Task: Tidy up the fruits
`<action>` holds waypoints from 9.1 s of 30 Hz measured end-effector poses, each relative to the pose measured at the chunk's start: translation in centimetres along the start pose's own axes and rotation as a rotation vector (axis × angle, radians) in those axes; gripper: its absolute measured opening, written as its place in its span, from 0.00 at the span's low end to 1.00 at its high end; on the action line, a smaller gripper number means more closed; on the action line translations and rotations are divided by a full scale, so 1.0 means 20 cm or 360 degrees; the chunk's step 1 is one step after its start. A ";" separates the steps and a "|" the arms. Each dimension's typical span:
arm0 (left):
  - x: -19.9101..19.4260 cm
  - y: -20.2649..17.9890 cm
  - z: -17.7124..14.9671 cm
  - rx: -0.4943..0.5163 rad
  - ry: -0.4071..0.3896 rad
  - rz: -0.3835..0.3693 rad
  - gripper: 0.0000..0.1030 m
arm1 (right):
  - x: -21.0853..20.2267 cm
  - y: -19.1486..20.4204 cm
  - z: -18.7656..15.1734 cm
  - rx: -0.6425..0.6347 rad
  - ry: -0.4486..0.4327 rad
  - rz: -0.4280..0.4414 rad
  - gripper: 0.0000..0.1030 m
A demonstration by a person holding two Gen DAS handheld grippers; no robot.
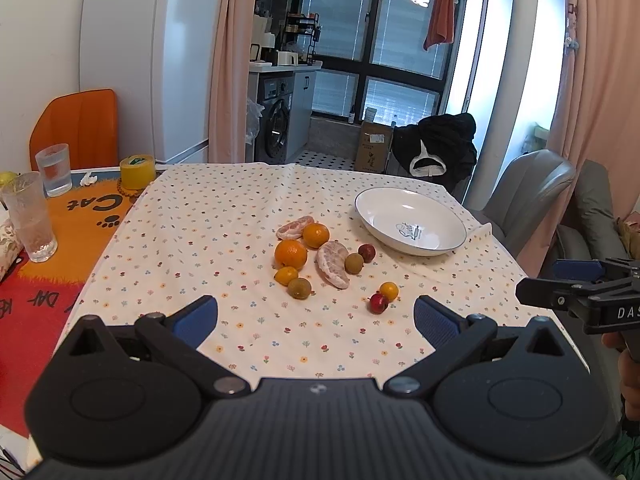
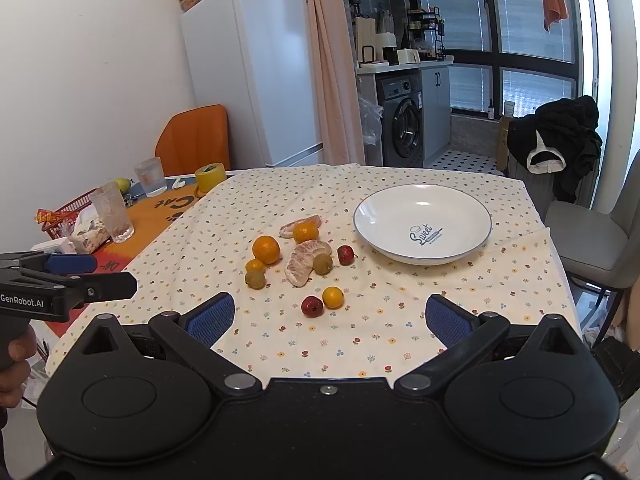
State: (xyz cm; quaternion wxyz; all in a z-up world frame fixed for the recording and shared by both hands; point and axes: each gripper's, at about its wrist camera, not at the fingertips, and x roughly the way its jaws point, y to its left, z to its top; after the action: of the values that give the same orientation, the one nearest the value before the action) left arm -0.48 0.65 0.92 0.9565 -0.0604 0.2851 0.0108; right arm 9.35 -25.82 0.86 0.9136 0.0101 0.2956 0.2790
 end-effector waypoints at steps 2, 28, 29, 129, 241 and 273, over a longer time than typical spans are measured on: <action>0.00 0.00 0.00 -0.0001 -0.0002 0.0001 1.00 | 0.00 0.00 0.00 -0.0001 -0.0001 -0.0002 1.00; 0.04 0.02 0.07 -0.0049 -0.0031 -0.0013 1.00 | 0.06 -0.04 0.02 -0.0028 0.0019 0.0087 1.00; 0.06 0.04 0.08 -0.0060 -0.0024 -0.0008 1.00 | 0.08 -0.05 0.02 -0.0022 0.0028 0.0089 1.00; 1.10 -0.38 0.29 0.0085 0.0172 -0.0285 0.25 | 0.73 -0.64 0.11 0.0365 0.0032 0.0131 0.22; 0.75 0.23 -0.01 -0.0265 0.0150 0.0118 0.78 | 0.89 -0.14 -0.03 0.0026 0.0279 0.0370 0.62; 1.04 0.18 0.07 -0.0254 0.0288 0.0020 0.27 | 0.91 -0.26 0.09 0.0060 0.0239 0.0297 0.22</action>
State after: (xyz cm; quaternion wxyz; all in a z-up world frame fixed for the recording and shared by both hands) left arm 17.42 4.01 -9.73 0.9189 -0.1354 0.3689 0.0342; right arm 25.08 -20.53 -8.37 0.8586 0.0339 0.3661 0.3571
